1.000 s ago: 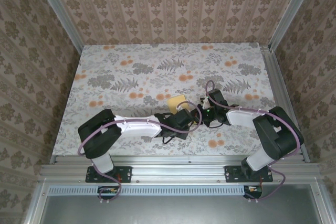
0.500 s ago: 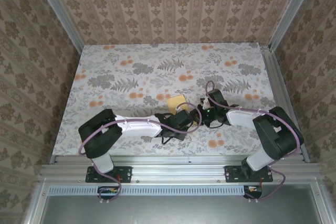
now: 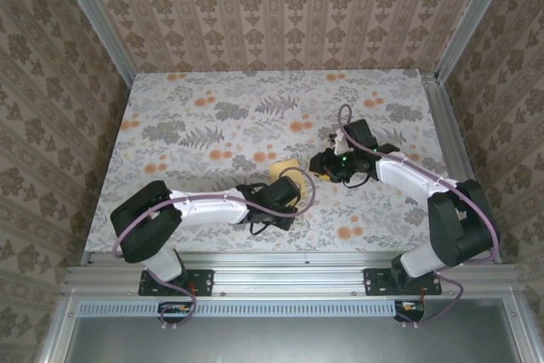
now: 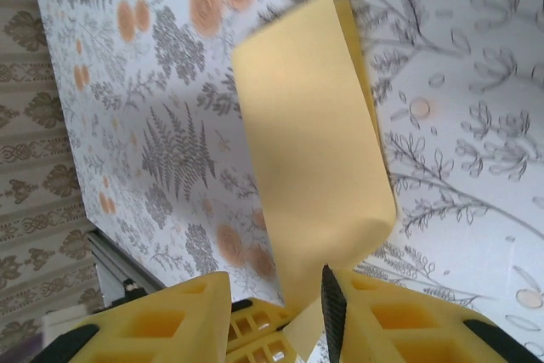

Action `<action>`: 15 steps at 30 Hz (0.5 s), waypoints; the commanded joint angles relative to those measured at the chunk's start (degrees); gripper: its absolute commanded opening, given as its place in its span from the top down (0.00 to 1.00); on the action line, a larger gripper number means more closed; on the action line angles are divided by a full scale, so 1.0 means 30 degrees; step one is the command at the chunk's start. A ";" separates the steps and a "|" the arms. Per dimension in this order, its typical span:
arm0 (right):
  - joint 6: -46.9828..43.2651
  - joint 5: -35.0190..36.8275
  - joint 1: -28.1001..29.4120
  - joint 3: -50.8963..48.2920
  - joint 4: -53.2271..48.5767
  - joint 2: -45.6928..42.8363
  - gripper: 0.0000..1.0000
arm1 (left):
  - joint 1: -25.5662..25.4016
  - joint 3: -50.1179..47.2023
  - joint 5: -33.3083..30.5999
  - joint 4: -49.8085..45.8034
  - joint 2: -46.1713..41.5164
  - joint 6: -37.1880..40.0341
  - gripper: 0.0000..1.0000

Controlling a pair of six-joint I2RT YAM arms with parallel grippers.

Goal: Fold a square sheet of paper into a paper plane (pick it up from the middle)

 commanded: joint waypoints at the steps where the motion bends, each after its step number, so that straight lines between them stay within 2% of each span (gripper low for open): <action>1: -0.1692 -0.0283 -0.0019 0.1050 -0.1096 0.0862 0.65 | 0.0230 -0.0583 0.1456 0.0509 -0.0791 0.0840 0.92; 10: -0.1963 -0.1219 0.1846 0.2892 0.0641 0.5403 0.74 | 0.0901 -0.1641 0.2913 0.1251 -0.1721 0.1087 0.90; 15: -0.2664 -0.1126 0.2748 0.3842 0.0471 0.7205 0.76 | 0.1513 -0.2417 0.3581 0.1933 -0.1948 0.0815 0.90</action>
